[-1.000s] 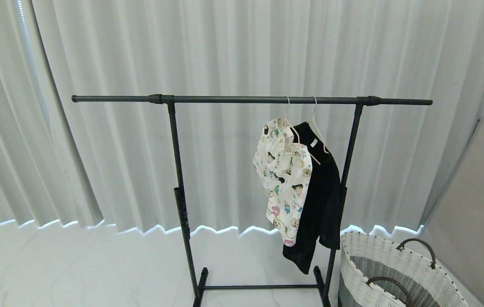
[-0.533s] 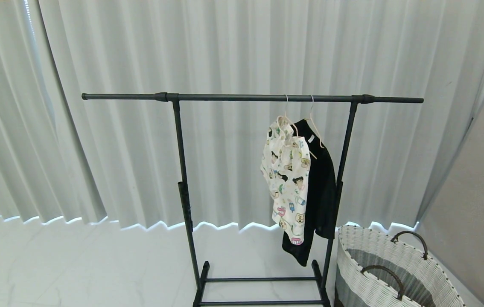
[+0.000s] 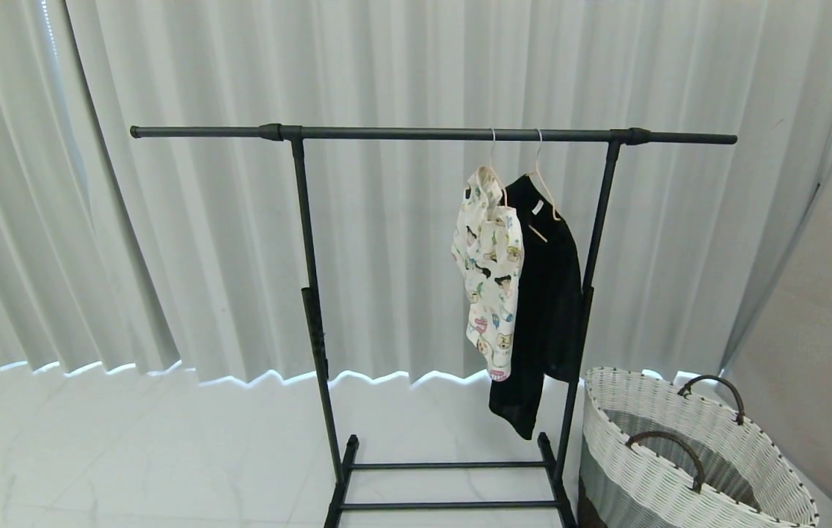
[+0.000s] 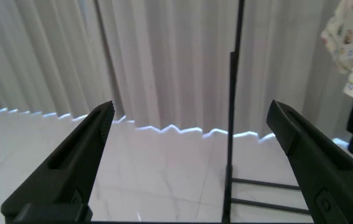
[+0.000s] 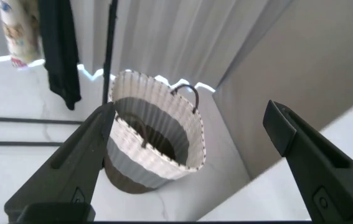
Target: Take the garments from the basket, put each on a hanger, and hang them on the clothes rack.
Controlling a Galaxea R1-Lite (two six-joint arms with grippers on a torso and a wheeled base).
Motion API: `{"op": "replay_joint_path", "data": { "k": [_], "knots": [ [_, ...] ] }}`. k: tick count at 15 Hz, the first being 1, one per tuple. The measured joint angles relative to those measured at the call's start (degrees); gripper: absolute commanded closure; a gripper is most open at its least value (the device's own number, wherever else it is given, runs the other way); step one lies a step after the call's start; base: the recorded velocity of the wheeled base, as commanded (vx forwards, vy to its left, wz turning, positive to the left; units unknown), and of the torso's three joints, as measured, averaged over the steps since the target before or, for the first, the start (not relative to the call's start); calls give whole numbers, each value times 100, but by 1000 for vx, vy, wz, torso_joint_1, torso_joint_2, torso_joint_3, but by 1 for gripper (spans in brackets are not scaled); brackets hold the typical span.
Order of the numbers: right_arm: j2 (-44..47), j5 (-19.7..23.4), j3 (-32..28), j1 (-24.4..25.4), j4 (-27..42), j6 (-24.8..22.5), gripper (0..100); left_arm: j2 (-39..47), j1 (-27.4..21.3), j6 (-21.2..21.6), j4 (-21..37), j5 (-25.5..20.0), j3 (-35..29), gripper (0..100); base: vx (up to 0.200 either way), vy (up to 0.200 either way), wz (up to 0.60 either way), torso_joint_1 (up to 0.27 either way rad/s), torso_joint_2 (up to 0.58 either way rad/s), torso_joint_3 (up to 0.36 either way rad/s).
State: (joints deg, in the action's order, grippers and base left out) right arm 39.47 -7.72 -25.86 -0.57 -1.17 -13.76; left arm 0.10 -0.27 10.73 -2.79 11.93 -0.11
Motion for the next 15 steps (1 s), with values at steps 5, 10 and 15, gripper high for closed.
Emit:
{"op": "replay_joint_path", "data": {
  "k": [5,10,15],
  "knots": [
    [-1001,-183,602,-269,24,63,0,-7,2,-490,9,119,4,0,0,0,0,-182,469,286],
    [-1563,-213,1035,-295,28,213,0,-7,2,-428,9,-26,11,0,0,0,0,-139,450,295],
    [-2755,-174,2054,-273,74,260,0,-7,-2,-580,9,-90,11,0,0,0,0,-31,87,50]
  ]
}}
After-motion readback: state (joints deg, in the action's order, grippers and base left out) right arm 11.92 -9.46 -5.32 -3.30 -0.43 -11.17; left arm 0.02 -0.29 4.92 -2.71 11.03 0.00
